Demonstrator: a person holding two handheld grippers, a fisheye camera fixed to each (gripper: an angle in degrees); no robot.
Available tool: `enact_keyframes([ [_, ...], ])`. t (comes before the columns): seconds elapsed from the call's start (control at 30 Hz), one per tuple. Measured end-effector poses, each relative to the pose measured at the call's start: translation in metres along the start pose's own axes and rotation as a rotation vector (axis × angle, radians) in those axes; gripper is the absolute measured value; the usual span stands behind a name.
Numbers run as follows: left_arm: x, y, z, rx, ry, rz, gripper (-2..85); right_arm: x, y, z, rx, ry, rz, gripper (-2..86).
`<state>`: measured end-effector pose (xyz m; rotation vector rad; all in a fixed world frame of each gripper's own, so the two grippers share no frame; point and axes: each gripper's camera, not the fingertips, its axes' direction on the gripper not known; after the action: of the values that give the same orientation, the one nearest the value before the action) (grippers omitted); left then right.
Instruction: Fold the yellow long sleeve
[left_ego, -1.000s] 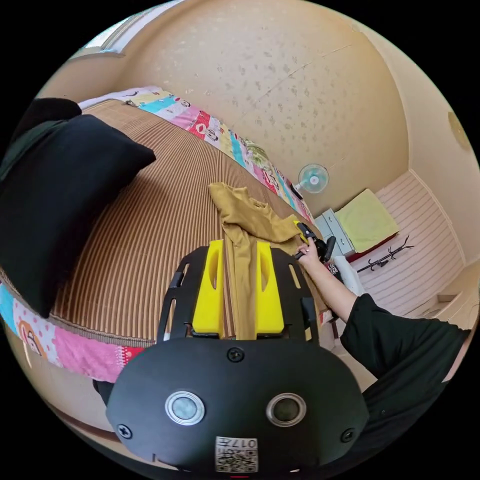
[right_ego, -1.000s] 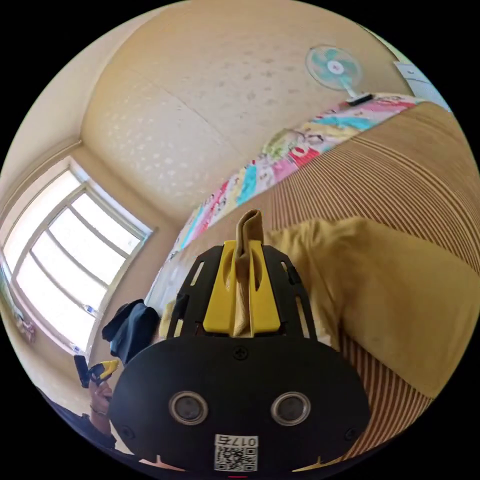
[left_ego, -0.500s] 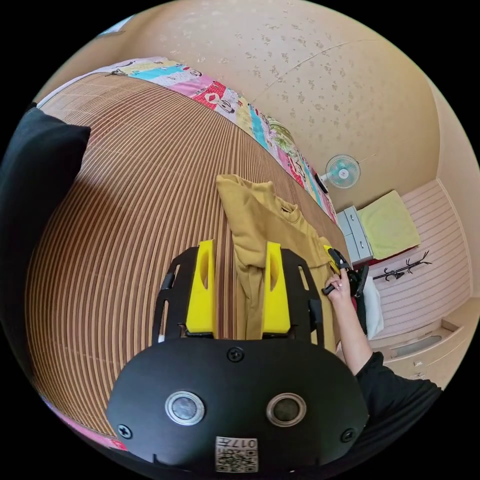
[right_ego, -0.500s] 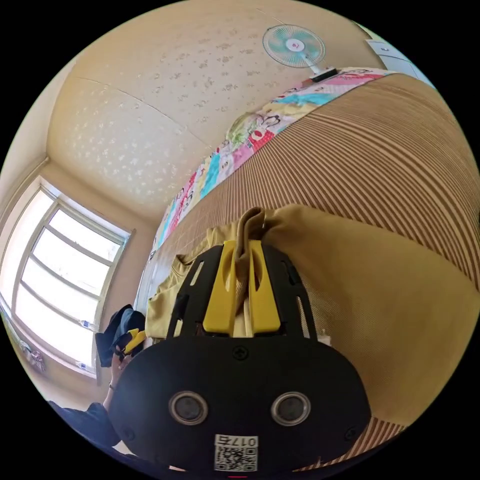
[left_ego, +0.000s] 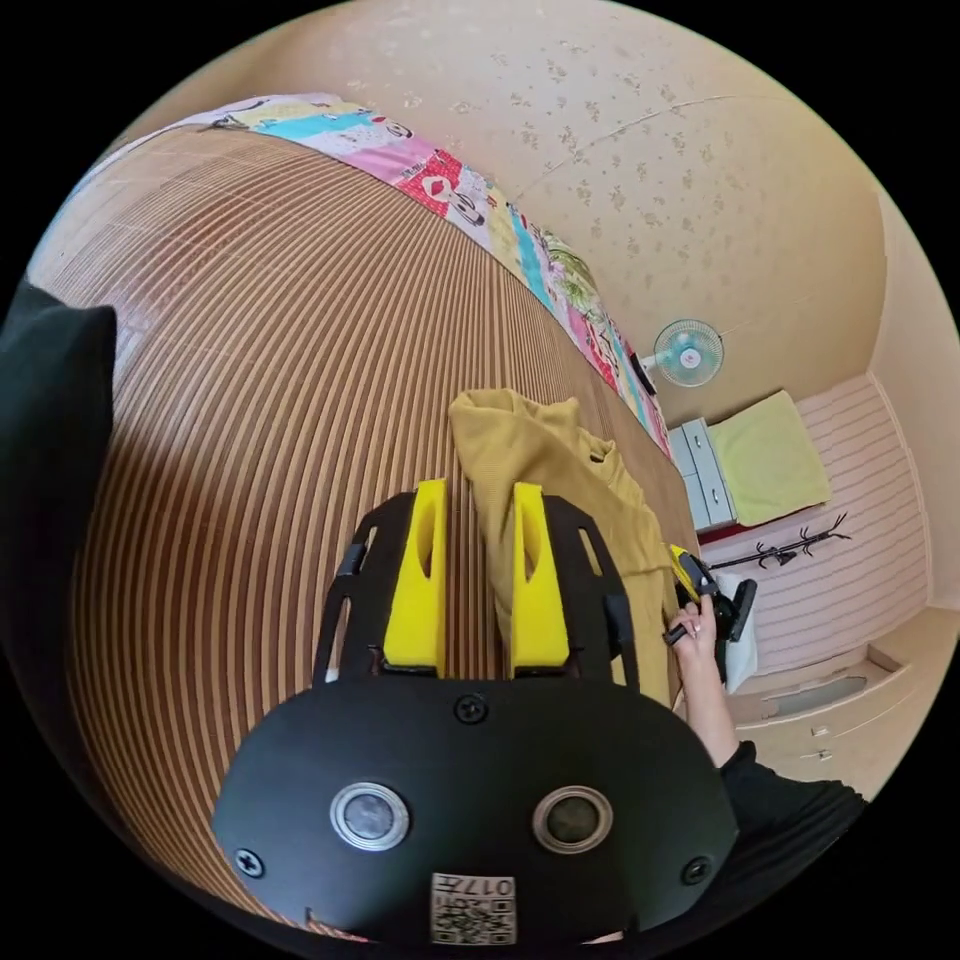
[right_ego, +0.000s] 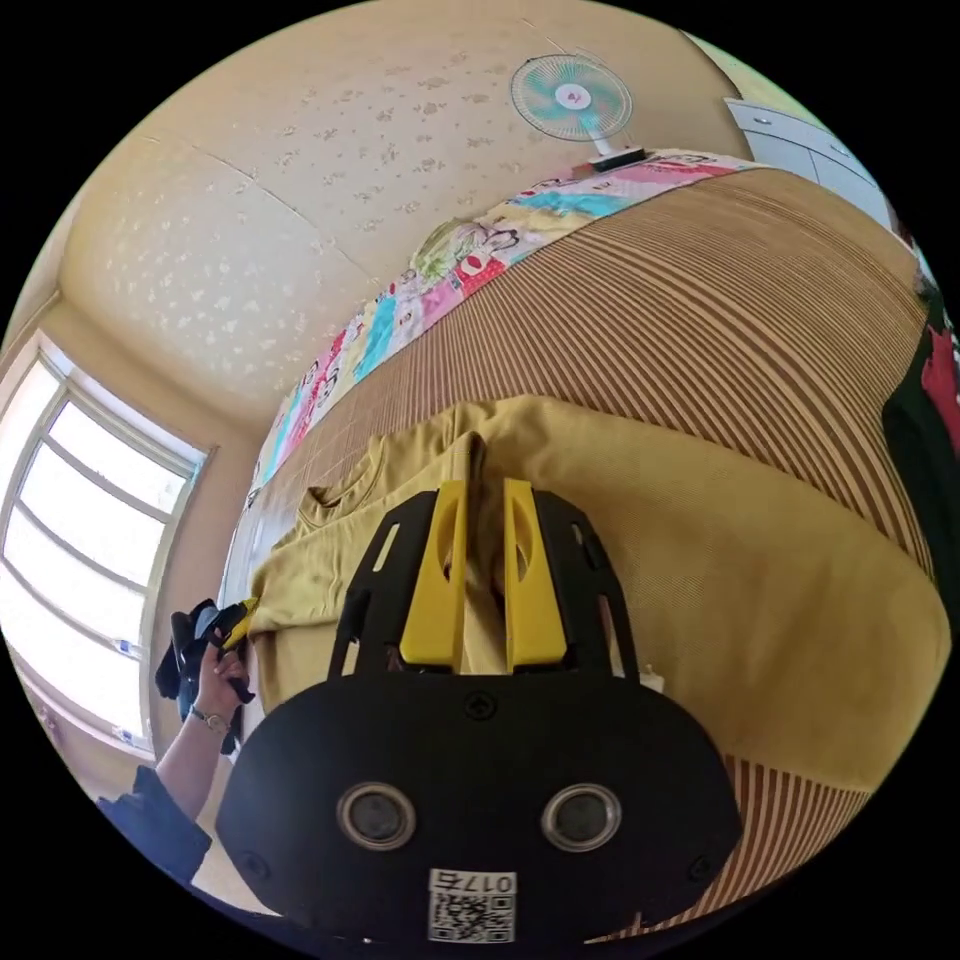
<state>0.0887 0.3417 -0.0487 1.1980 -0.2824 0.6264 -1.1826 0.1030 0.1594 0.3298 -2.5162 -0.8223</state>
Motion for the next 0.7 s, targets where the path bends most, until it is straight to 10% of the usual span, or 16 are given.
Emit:
enact_keyframes([
  [0.4,0.021,0.225,-0.071,-0.165,0.05,0.087,10.6,0.005,0.188,-0.167,-0.183,0.102,-0.185,9.0],
  [0.7,0.022,0.239,-0.078,-0.224,-0.022,0.08,2.1,0.008,0.18,-0.195,-0.26,0.107,-0.078,4.9],
])
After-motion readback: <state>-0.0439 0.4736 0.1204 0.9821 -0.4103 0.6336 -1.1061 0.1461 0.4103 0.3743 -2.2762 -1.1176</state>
